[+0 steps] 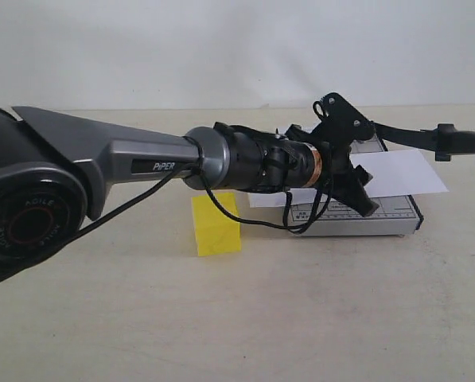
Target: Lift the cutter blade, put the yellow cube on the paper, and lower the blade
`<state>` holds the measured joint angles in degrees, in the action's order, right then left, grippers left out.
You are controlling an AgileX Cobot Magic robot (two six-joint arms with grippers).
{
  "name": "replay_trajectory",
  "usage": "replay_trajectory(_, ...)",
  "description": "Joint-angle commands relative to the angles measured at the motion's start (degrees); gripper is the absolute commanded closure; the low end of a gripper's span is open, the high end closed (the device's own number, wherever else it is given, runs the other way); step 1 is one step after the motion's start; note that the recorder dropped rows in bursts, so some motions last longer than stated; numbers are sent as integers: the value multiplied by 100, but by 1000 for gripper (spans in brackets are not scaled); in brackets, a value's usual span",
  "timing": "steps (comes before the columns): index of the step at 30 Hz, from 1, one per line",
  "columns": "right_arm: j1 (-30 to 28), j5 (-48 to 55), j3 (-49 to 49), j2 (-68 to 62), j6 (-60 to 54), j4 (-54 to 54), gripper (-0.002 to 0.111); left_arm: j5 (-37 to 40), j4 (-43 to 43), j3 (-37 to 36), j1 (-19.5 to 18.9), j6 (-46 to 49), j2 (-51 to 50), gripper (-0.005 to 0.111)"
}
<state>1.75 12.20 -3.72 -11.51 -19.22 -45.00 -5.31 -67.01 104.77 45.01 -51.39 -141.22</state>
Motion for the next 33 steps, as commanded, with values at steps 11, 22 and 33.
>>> replay_trajectory(11,4,-41,25,26,-10,31,108,855,202,-192,14,-149,708,61)
replay_trajectory(22,4,-41,25,26,-10,31,108,2516,1433,-1471,14,-55,2382,61)
replay_trajectory(33,4,-41,25,26,-10,31,108,4224,3614,-2029,14,611,3748,61)
